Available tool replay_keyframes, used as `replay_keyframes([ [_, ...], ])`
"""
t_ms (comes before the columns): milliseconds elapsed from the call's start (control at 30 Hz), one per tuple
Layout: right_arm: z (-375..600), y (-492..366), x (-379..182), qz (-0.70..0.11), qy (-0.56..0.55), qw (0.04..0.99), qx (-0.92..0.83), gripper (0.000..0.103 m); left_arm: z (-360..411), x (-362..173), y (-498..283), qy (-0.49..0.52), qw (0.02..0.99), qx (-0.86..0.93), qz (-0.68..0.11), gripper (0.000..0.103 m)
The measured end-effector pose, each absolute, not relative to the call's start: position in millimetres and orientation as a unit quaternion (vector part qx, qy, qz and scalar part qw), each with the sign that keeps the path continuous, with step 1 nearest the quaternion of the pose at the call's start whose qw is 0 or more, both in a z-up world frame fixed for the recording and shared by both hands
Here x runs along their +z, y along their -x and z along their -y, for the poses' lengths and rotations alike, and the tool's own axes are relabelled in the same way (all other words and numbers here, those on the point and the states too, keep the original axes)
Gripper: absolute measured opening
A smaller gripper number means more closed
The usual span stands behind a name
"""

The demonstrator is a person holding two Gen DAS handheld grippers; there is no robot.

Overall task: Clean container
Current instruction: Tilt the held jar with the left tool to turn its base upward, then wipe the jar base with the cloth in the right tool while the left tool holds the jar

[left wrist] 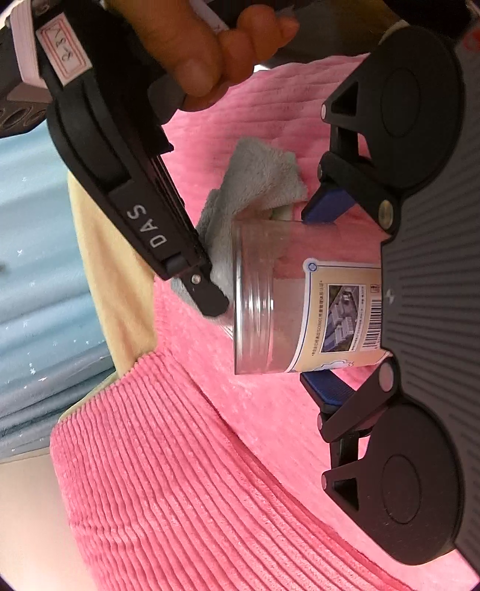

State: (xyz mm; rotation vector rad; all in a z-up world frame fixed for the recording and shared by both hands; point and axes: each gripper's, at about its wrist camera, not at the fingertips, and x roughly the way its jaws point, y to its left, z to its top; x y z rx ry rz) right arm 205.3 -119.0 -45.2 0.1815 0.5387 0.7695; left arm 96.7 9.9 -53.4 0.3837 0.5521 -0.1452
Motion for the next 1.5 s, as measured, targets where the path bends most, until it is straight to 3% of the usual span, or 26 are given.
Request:
replay_keyframes([
  [333, 161, -209, -39, -0.217, -0.133, 0.910, 0.326, 0.003, 6, -64, -126, -0.192, 0.946, -0.076, -0.251, 0.085],
  [467, 167, -210, -37, -0.210, -0.137, 0.916, 0.314, 0.003, 4, -79, -129, -0.172, 0.951, -0.076, -0.246, 0.094],
  [733, 177, -204, -24, -0.155, -0.136, 0.933, 0.296, 0.003, -6, -80, -123, -0.139, 0.957, -0.062, -0.247, 0.095],
  [867, 162, -203, -27, -0.175, -0.119, 0.910, 0.356, 0.003, -16, -75, -121, -0.102, 0.961, -0.066, -0.247, 0.085],
  [1333, 122, -201, -45, -0.271, -0.109, 0.825, 0.484, 0.004, -3, -79, -117, -0.161, 0.955, -0.073, -0.238, 0.085],
  [1500, 121, -208, -44, -0.256, -0.105, 0.847, 0.454, 0.003, 1, -80, -115, -0.175, 0.953, -0.072, -0.235, 0.085],
])
